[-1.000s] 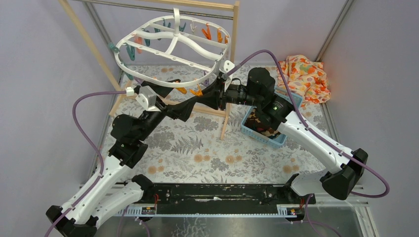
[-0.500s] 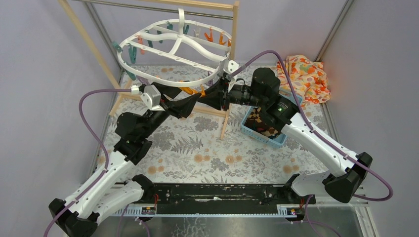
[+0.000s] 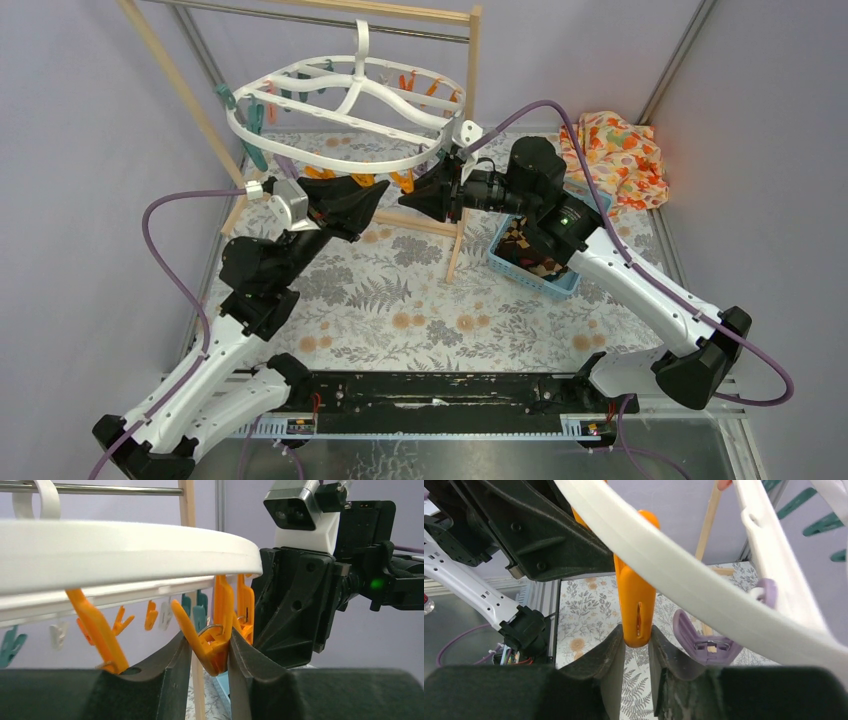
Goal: Clip the socks to the hanger
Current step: Open the clamp at the hanger.
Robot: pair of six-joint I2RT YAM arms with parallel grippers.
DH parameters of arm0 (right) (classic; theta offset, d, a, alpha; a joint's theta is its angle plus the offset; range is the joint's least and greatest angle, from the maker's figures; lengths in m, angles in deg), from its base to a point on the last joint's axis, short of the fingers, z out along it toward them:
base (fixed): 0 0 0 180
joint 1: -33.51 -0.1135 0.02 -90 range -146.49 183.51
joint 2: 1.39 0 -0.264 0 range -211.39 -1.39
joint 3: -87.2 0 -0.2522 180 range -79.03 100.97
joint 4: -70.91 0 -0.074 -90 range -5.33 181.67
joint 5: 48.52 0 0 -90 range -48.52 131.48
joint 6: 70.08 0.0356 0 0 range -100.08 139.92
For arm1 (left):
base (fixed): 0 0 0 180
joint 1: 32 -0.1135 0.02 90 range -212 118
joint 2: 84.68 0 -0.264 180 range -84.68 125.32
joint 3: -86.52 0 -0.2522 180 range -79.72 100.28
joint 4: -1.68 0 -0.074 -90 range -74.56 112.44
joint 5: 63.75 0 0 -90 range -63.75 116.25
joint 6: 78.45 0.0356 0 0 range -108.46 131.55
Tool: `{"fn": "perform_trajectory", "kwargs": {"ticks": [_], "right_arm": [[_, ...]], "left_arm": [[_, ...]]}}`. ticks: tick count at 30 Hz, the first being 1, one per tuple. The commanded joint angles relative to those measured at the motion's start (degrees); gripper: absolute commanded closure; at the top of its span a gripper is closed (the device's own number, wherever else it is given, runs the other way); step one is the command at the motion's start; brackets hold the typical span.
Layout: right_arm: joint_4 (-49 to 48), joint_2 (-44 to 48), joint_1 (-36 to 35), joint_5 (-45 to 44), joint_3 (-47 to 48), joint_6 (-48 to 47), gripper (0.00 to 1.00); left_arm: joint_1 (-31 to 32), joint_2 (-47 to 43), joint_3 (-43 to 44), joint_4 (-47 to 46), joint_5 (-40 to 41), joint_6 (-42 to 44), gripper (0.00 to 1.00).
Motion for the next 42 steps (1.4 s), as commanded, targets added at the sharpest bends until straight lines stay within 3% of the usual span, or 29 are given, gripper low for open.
{"fn": "perform_trajectory", "kwargs": {"ticks": [1, 3, 6, 9, 13, 25, 37, 42], "right_arm": [[-2.84, 0.16, 0.13, -0.1, 0.86, 1.0, 0.67], [-2.96, 0.5, 0.08, -1.03, 0.34, 0.96, 0.56], [-3.46, 1.26, 0.05, -2.89, -0.86, 0.98, 0.41], [-4.76, 2.47, 0.07, -3.85, -2.68, 1.28, 0.36], [-5.63, 4.11, 0.11, -4.81, -4.46, 2.13, 0.35], [-10.79, 9.45, 0.13, -4.29, -7.96, 8.19, 0.34], [-8.0, 7.09, 0.07, -10.53, -5.22, 2.31, 0.34], [-11.53, 5.24, 0.07, -4.72, -4.23, 7.61, 0.35]], "left_arm": [[-0.19, -0.28, 1.3, -2.4, 1.29, 1.57, 0.81], [-0.11, -0.3, 1.15, -2.08, 1.4, 1.52, 0.91], [-0.1, -0.78, 0.73, -1.74, 1.61, 1.45, 0.92], [-0.14, -1.21, 0.42, -1.33, 1.41, 1.35, 0.92], [-0.16, -2.08, 0.63, 0.33, 0.46, 0.98, 1.0], [-0.14, -7.04, -0.2, 10.18, -1.25, 1.63, 1.0], [-0.14, -9.41, -0.12, 14.07, -1.81, 1.52, 1.0], [-0.16, -8.92, -0.07, 14.36, -2.17, 1.58, 1.0]]}}
